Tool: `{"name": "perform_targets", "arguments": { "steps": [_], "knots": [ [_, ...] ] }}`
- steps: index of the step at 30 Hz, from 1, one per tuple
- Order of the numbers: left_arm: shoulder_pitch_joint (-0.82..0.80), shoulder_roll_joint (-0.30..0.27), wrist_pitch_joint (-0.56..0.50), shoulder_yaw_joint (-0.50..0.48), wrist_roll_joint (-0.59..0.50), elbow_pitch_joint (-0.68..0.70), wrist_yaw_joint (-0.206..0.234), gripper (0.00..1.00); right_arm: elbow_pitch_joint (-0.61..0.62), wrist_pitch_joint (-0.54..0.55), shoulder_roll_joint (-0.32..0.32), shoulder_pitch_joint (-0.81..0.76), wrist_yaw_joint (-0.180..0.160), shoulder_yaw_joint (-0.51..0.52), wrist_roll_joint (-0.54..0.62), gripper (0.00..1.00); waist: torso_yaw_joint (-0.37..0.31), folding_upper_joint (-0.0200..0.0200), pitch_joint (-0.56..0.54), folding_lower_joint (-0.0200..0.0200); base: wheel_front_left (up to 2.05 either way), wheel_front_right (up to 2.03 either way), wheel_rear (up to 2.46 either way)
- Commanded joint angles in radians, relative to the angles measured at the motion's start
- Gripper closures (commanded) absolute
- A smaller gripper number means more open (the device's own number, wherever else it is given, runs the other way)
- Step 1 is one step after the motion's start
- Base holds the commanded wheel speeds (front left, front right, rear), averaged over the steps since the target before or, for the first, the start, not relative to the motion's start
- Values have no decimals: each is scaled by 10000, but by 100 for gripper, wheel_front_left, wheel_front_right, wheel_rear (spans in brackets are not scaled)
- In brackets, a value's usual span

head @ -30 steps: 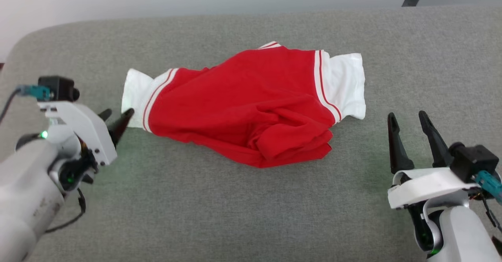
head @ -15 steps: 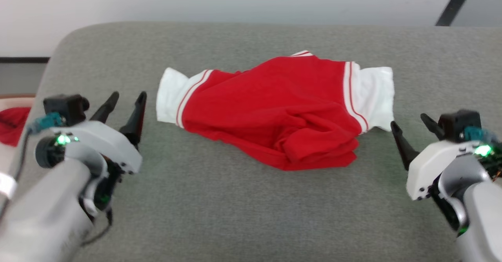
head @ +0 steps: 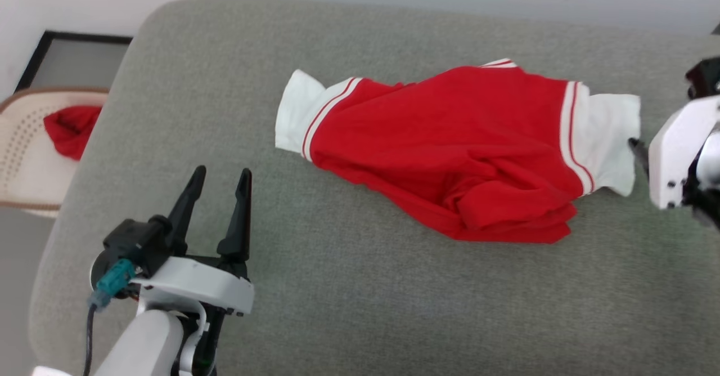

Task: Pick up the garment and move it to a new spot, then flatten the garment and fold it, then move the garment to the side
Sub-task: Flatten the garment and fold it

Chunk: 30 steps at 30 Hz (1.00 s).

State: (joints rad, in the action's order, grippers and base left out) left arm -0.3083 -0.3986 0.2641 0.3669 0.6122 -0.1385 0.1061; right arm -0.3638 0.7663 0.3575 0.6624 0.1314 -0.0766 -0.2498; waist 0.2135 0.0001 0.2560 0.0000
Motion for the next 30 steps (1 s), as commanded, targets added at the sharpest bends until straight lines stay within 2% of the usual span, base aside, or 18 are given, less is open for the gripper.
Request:
{"name": "perform_targets", "arguments": {
  "steps": [1,9,15,22,23,24,25,26,30],
  "knots": [
    [151,127,-3,-180,-241,89,-112,0,-190,188,50,268,-15,13,78,0,357,-1,397,0,0,0,0],
    [190,961,-3,-1295,-1394,331,-932,0,-1836,1192,30,1755,-15,267,727,0,665,-1,1040,0,0,0,0],
    [149,1427,-2,-1891,-1950,300,-1430,0,-2786,1160,-93,2293,-15,607,1311,0,741,-1,1279,0,0,0,0],
    [94,1817,-2,-2394,-2254,153,-1867,0,-3446,1055,-255,2366,-15,431,1443,0,730,-1,1351,0,0,0,0],
    [50,1835,-2,-2432,-2243,100,-1925,0,-3516,1080,-265,2361,-15,365,1408,19,721,-1,1348,0,0,0,0],
    [-24,1770,-2,-2418,-2291,61,-1991,0,-3570,1108,-264,2353,-13,230,1395,51,709,-1,1343,0,0,0,0],
    [-141,1656,-2,-2391,-2349,14,-2051,0,-3581,1074,-246,2362,-9,109,1354,69,698,-1,1342,0,0,0,0],
    [-306,1563,-2,-2372,-2335,-48,-2121,0,-3599,1053,-225,2385,-7,57,1321,100,684,-1,1348,0,0,0,0],
    [-1286,954,-263,-2133,-2183,-285,-2296,0,-3675,998,-101,2499,-16,-98,1212,100,601,-1,1416,0,0,0,0]
  ]
}}
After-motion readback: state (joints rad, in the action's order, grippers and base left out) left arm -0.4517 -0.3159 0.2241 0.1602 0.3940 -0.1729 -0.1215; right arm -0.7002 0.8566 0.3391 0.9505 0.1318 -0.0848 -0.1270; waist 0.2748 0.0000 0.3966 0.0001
